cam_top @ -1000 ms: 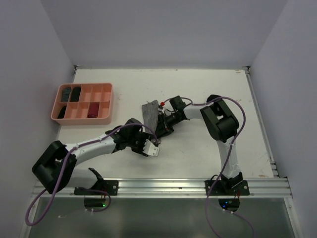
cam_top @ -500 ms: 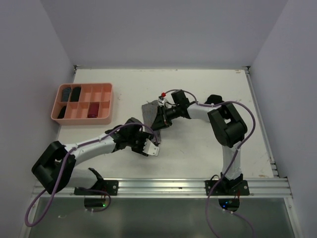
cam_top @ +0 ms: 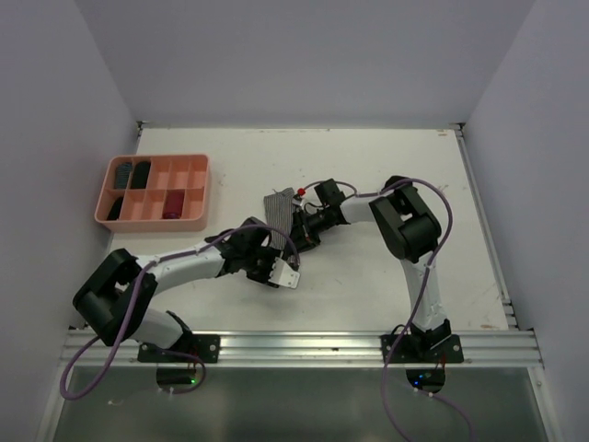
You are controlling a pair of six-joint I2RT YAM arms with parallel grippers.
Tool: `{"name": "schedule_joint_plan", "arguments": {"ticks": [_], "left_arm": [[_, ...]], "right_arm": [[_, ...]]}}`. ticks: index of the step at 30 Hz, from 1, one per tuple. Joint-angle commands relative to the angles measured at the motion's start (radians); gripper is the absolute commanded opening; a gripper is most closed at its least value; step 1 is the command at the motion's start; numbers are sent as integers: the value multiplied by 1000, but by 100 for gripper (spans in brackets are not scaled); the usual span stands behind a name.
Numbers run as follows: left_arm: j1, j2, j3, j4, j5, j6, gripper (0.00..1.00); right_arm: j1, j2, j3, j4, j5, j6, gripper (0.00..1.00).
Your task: Roll the underwear
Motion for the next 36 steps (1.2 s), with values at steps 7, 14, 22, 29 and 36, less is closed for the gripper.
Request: {"name": "schedule_joint_plan", "arguments": {"ticks": [7, 14, 22, 29, 36], "left_arm": [[-41, 38, -25, 101, -80, 22, 54], [-47, 38, -52, 115, -89, 22, 36], [-44, 149, 95, -81, -34, -76, 1], [-14, 254, 267, -322, 138, -110, 0], [117, 458, 480, -587, 319, -49, 0]], "right_arm": [[6, 107, -1, -130, 157, -88, 22], [6, 105, -1, -121, 149, -77, 22], [6, 35, 25, -141, 121, -115, 28], [-82, -113, 172, -354, 115, -365, 65], [-251, -258, 229, -592, 124, -718, 75]]}}
